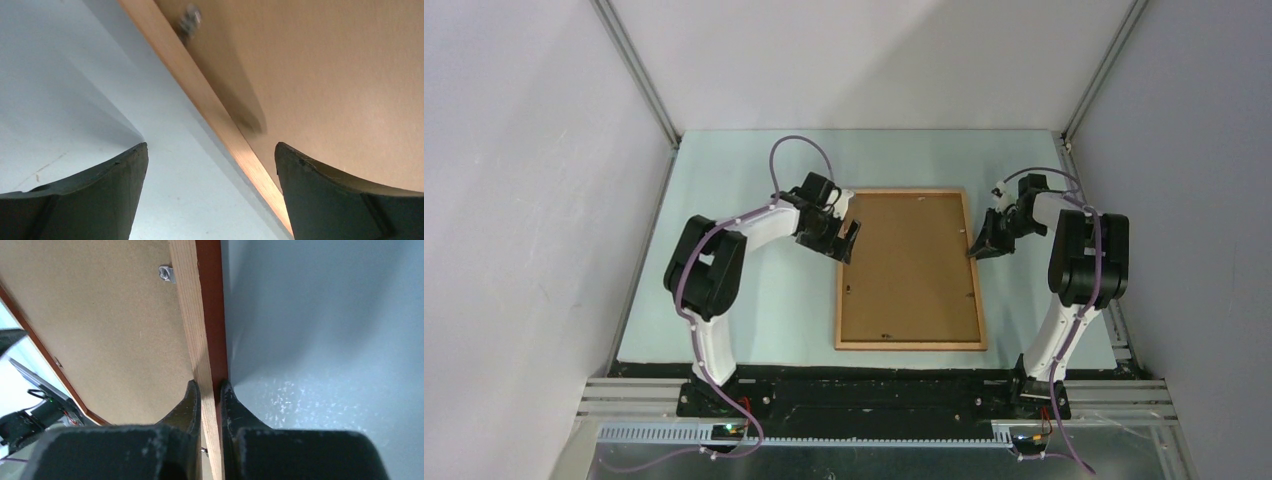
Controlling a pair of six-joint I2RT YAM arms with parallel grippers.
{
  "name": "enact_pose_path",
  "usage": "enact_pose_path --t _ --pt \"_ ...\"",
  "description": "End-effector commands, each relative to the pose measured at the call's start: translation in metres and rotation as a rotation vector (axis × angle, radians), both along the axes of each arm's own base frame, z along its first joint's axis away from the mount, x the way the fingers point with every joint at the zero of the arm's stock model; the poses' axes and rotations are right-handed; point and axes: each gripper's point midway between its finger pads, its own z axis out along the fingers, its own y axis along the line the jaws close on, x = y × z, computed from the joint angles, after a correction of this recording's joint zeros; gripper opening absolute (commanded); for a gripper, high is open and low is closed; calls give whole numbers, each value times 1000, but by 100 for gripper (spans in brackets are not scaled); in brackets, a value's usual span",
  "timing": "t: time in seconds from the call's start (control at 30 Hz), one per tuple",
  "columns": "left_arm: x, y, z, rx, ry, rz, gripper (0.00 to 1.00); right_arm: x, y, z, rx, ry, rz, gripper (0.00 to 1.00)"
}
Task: Put the photo into the frame
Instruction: Install the photo frame at the center of the board.
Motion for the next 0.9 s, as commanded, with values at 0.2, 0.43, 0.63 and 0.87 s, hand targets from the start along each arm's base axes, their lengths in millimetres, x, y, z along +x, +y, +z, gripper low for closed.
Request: enact_pose_path --t 0.2,0.43,0.63,0.87 --pt "-23 -16 16 -63 28 -114 100 24 -8 -12 50 -11 -143 0" --pt "-26 -26 10 -77 61 -135 98 23 -15 -13 68 -5 -154 0" --pt "-39 -23 4 -66 85 -139 92 22 -20 -12 80 -3 -163 0" --pt "-44 -19 -7 -26 109 -101 85 22 -21 -10 81 -10 -163 0"
